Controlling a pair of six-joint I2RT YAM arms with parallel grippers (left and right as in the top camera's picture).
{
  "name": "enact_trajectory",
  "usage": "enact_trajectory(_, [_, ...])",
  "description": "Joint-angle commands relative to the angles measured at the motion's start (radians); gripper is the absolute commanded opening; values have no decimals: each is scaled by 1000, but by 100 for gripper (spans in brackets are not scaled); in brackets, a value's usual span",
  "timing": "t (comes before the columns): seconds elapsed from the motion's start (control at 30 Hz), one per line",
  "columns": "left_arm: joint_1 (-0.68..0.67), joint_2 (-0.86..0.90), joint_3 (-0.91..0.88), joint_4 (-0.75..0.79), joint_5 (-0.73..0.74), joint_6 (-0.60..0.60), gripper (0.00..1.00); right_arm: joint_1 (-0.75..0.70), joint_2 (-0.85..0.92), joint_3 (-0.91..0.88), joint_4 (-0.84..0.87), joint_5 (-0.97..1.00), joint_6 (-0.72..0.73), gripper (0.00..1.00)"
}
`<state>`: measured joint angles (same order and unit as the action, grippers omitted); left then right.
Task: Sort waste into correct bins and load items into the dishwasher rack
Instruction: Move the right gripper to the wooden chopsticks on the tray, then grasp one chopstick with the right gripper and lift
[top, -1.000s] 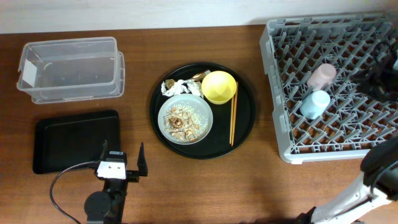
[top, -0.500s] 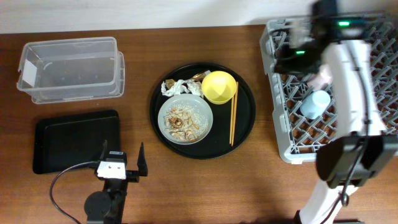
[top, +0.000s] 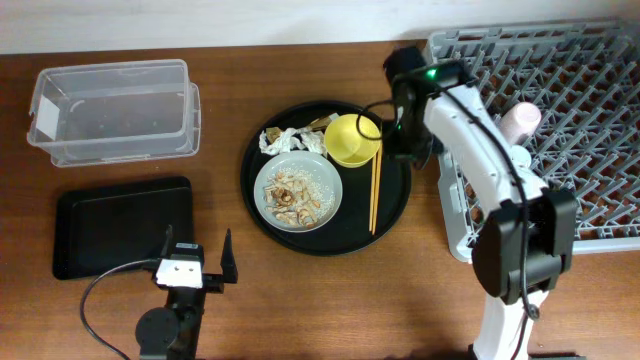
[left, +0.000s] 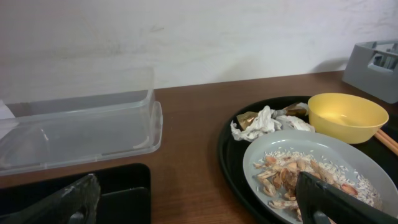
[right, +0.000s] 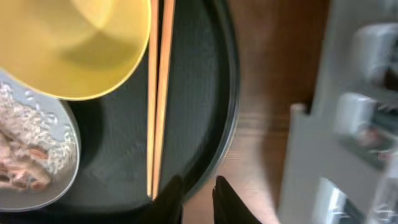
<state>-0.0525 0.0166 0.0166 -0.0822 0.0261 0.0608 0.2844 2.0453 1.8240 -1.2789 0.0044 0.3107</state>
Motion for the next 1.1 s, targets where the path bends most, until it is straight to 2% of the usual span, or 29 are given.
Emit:
enact_trajectory(0.0, [-5, -4, -8, 0, -4, 12, 99, 10, 11, -110, 62, -99, 24, 19])
enact_trajectory(0.2, [-5, -4, -8, 0, -4, 12, 99, 11, 11, -271, 232, -196, 48, 19])
enact_trajectory(0.33, [-5, -4, -8, 0, -4, 12, 99, 24, 11, -354, 353, -191, 74, 18])
enact_trajectory(0.53, [-5, -4, -8, 0, -4, 12, 99, 39, 11, -409, 449, -98, 134, 17])
enact_trajectory(0.87, [-5, -4, -8, 0, -4, 12, 99, 51, 17, -419, 520, -92, 144, 17])
enact_trajectory(1.07, [-5, -4, -8, 0, -4, 12, 99, 64, 28, -428, 527, 8, 181, 17])
